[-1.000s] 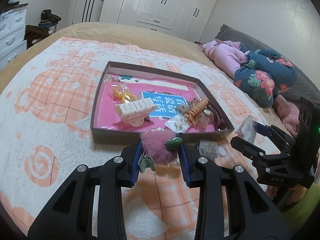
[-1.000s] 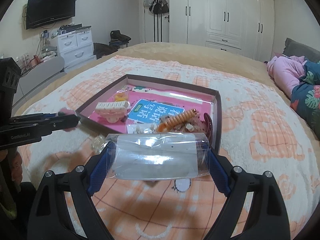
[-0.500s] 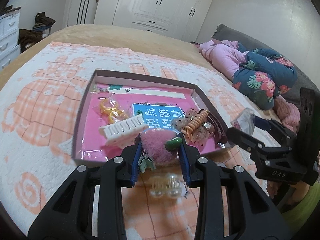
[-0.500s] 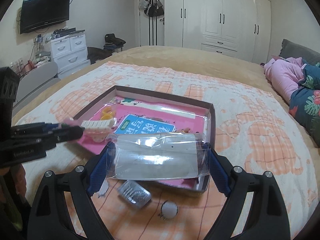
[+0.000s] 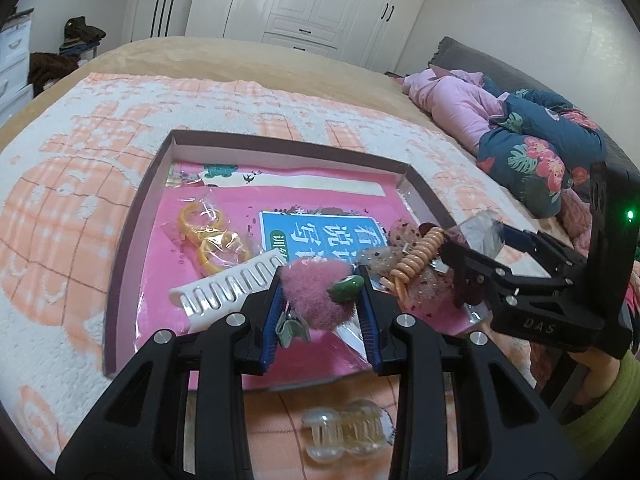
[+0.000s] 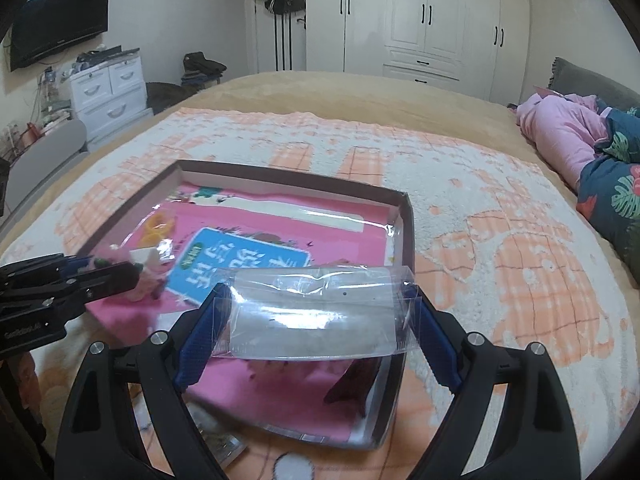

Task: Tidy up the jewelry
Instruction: 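Carry the pom-pom charm and plastic packet into the box and open both tools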

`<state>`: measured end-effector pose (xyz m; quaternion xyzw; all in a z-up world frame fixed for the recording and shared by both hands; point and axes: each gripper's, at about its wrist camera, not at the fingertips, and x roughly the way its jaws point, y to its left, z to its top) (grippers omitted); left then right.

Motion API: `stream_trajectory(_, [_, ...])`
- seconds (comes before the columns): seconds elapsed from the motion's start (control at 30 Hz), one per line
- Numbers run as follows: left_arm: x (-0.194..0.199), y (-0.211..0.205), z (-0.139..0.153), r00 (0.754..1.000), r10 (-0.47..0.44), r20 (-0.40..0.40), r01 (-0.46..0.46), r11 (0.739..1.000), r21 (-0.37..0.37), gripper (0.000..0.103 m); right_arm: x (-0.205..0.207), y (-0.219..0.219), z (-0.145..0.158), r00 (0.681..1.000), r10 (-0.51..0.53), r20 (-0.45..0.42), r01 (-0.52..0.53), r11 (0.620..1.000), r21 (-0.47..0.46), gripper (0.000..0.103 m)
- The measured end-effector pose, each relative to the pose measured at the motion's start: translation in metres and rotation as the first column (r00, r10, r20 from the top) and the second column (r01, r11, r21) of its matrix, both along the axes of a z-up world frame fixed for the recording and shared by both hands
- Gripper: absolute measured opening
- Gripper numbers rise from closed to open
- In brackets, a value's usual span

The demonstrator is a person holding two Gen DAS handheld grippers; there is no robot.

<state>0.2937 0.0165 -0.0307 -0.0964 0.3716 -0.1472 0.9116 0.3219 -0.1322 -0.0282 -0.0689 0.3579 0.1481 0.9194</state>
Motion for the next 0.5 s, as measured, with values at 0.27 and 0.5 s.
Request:
stream_trajectory(0.27, [0.013, 0.0, -0.011, 1.0, 0.001, -0.008, -0.001, 1.0, 0.013, 0.025, 0.027, 0.01, -0.011, 0.999, 0.02, -0.043, -0.021, 1.0, -0.015, 0.086])
stream_trajectory(0.5, [0.013, 0.002, -0.013, 1.0, -0.004, -0.001, 0.004, 1.0, 0.006, 0.027, 0.041, 0.018, -0.018, 0.997, 0.021, -0.073, -0.022, 1.0, -0.011, 0.087])
